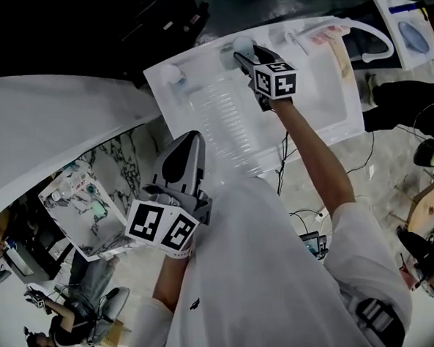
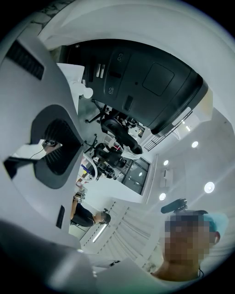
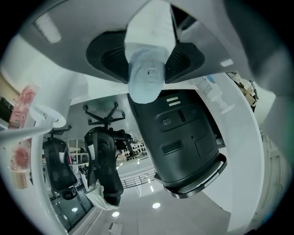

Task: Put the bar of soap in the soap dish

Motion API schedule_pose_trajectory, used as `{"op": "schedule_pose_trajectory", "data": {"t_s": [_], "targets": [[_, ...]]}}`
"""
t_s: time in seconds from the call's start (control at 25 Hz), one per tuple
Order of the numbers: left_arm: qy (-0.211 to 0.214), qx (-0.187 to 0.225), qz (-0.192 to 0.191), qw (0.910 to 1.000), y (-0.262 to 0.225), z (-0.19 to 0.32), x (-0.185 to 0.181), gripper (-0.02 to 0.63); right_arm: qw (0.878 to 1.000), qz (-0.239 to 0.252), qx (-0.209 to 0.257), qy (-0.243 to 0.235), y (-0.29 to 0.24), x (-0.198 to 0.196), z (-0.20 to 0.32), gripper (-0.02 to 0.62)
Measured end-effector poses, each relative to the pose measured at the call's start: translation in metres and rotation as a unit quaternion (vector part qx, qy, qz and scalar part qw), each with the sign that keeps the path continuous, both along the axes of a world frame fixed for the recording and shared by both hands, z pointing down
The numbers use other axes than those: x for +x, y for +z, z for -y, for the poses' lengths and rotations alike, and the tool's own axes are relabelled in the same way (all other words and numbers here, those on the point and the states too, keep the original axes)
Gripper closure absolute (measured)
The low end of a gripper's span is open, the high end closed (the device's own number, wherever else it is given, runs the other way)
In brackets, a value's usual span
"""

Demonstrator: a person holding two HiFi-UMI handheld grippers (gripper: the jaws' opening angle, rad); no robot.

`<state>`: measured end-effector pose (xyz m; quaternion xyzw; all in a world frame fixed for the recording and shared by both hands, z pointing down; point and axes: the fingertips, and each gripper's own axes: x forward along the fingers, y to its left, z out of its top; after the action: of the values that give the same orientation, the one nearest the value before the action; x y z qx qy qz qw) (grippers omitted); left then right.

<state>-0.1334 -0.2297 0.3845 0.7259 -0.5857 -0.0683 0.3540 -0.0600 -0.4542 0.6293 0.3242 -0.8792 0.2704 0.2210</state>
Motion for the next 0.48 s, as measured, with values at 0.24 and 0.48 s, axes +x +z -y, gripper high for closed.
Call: {"op": "schedule_pose_trajectory", "data": {"t_s": [0.24,0.48], "targets": [[0.001,-0.011,0.001,0.9999,0.007,0.001,-0.005,0.598,0.999,-0.030,-0.011,-0.010,0.025,-0.009,0.002,0.333],[0.002,-0.017,0.000,0.9999,0.013,0.003,-0.008,0.598,0.997,-0.068,-0.014,-0.015,0.042,-0.015,0.001,0.333]]}}
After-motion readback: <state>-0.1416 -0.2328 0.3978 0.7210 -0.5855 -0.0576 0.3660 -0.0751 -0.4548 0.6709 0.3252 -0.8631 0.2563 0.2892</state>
